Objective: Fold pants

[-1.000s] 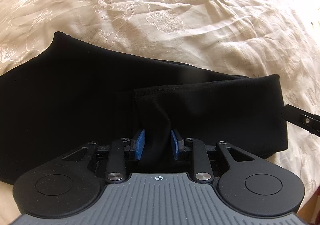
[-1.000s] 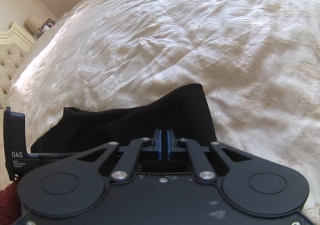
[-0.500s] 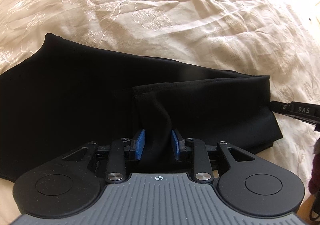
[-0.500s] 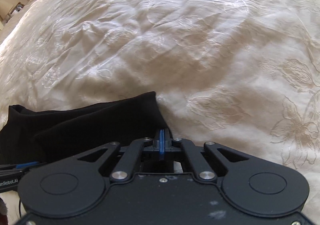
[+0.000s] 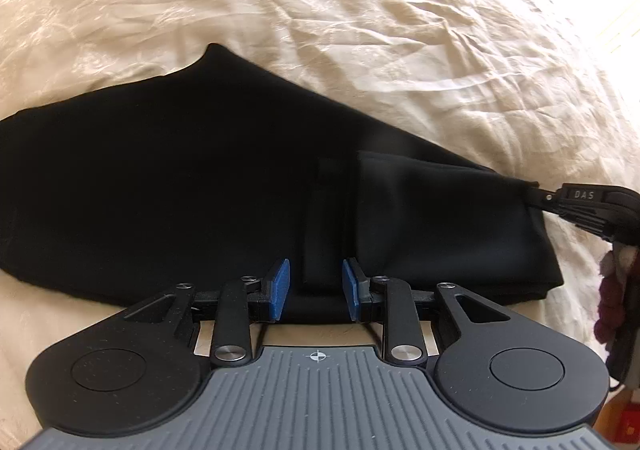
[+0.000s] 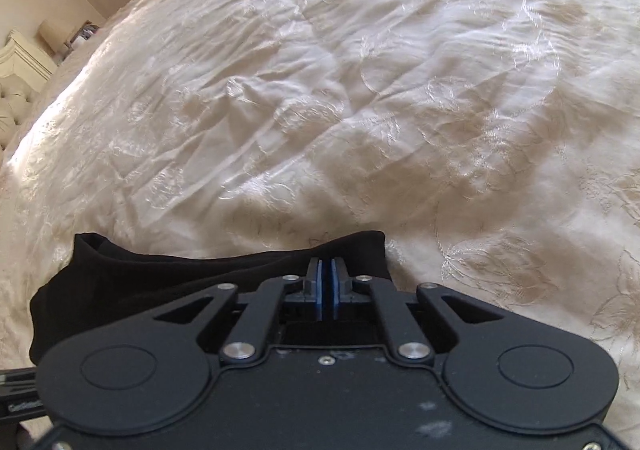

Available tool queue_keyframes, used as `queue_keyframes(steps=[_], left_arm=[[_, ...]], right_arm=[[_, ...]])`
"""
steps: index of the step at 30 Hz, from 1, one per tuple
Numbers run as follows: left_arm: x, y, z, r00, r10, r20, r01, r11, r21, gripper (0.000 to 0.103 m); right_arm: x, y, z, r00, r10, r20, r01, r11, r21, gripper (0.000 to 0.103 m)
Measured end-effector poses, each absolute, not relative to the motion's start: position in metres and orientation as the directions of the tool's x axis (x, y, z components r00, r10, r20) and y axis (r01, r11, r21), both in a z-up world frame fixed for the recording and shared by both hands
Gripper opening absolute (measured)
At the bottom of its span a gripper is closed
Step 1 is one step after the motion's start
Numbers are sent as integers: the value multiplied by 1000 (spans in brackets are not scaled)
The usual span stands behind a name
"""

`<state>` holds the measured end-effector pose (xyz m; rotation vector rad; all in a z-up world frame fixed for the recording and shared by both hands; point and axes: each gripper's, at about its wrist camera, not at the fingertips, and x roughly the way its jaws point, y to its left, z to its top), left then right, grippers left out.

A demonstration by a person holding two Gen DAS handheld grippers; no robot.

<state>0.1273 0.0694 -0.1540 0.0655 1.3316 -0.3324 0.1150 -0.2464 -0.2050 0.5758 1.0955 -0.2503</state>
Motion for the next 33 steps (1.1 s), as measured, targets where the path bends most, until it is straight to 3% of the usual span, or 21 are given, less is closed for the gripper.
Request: queue_keyframes(steps=[4,6,13,19,28,33], left_arm=[[118,93,-152,212,-150,-966,211,972,-104,28],[112,105,-153,209,-133,-969,172,980,-98,28],[92,133,-160,184,-83,-979,47,996,-76,28],[85,156,-150,205,-43,-978,-25,999,-49,29],[94,203,-137,254,-16,-967,-55,998,-31,29],[103,229,-137,273,-31,-961,-27,999,-40,29]], right_arm=[[121,-254,-210,437,88,-895,469,827,311,1],[116,-252,-197,463,95,-881,437,841,320,10],[74,-224,-183,440,170,-882,306,895,325,11],[43,-212,-201,396,163,-904,320,898,302,8],[56,-184,-165,493,154,-856,222,929,295,23],[68,-139,-142,553,142,-821,140,956,259,25]])
